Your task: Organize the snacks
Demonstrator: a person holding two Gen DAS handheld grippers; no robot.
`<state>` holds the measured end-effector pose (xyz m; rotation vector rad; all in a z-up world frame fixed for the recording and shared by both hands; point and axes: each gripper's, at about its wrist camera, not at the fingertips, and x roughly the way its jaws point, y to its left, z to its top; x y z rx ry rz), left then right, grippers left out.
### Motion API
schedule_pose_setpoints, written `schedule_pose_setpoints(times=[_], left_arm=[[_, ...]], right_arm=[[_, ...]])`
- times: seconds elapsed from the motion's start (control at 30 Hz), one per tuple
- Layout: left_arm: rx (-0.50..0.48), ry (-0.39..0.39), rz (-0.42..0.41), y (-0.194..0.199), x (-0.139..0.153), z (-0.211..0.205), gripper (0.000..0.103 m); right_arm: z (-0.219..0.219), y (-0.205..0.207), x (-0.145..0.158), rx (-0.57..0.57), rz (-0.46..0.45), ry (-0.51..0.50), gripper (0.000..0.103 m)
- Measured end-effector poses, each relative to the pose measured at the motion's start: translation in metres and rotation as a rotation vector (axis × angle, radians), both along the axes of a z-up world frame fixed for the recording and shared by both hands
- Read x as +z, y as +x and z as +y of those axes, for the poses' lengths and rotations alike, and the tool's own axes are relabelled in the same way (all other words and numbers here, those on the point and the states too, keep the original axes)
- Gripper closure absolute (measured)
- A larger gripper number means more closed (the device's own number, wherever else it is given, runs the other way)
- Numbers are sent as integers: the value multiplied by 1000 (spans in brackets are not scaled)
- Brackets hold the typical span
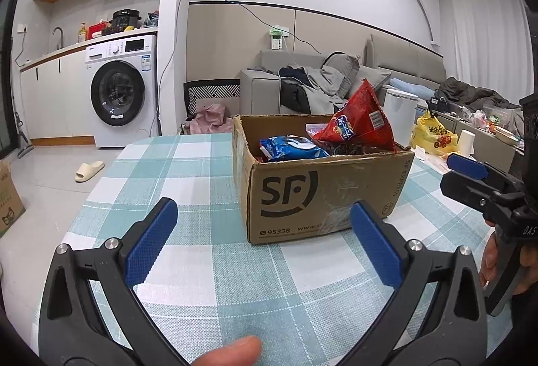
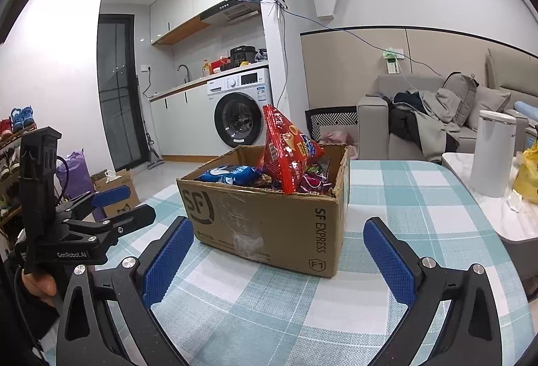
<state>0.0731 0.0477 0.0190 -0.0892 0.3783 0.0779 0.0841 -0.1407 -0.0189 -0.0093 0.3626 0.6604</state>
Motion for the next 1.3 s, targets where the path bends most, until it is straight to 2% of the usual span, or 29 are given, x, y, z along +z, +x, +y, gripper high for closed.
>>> schedule_pose_setpoints(times=[1.3], left_arm=[[-16,-16,4,1,-1,2,0]], right_arm=[[-6,2,-2,-3,3,21,0]])
